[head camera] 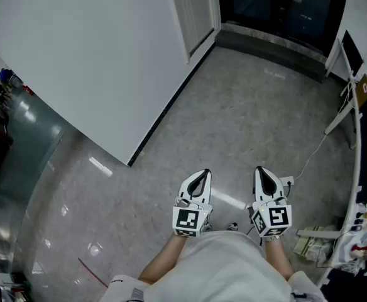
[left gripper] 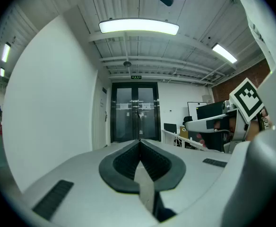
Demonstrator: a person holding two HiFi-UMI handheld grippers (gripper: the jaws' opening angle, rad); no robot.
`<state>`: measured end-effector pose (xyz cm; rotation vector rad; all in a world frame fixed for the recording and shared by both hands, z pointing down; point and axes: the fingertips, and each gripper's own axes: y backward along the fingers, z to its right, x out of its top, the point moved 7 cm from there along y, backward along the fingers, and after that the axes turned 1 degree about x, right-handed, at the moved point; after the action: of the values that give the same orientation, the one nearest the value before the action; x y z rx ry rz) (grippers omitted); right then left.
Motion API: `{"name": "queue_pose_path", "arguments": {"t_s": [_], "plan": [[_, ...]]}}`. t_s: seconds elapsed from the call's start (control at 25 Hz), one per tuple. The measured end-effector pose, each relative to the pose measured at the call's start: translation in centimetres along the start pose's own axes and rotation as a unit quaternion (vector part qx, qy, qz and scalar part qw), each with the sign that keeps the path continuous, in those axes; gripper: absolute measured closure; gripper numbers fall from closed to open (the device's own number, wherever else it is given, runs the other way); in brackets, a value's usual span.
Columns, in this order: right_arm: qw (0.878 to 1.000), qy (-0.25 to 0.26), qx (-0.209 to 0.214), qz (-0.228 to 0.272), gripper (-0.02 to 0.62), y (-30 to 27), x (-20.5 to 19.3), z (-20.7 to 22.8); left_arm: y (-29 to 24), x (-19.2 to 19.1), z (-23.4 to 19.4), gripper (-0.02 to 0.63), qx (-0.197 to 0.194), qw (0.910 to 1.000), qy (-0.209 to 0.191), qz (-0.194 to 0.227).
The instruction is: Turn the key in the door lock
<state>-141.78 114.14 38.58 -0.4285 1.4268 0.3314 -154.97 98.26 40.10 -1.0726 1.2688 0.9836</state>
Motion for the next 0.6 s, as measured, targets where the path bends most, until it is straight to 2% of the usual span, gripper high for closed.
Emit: {"name": "queue_pose_path", "arguments": {"t_s": [0.6], "plan": [[1.000,-0.005,0.009,-0.017,0.594,1.2,-0.6,3.9,-3.0,-0.3,4.0,0.597,-0.001,1.0000,0.009,-0.005]]}}
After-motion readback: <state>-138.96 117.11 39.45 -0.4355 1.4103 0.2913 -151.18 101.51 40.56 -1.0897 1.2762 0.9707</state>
